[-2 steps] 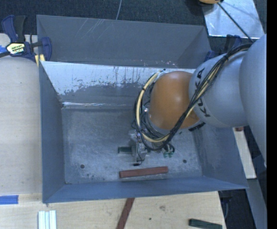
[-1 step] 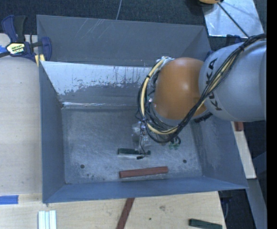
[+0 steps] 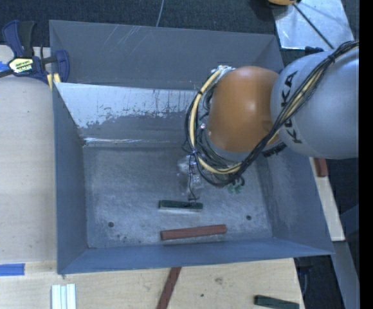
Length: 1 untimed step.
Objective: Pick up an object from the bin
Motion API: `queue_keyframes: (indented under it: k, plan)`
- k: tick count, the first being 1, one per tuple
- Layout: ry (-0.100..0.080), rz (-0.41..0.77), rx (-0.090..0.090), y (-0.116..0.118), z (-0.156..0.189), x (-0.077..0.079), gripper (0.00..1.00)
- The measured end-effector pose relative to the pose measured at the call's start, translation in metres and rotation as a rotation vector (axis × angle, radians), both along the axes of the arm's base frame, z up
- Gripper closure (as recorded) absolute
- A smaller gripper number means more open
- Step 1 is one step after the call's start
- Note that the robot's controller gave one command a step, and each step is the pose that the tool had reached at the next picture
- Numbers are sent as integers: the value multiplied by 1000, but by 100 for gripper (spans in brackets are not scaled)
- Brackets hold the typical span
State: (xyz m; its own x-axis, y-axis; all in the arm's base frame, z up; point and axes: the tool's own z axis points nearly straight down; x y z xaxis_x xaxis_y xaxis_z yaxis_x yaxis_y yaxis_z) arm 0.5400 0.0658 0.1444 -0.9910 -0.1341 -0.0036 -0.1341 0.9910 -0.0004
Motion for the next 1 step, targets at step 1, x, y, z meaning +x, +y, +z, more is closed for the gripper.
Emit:
queue_keyframes:
  k: [1]
  plan:
    - [-4,279,1,12,-73,-5,0]
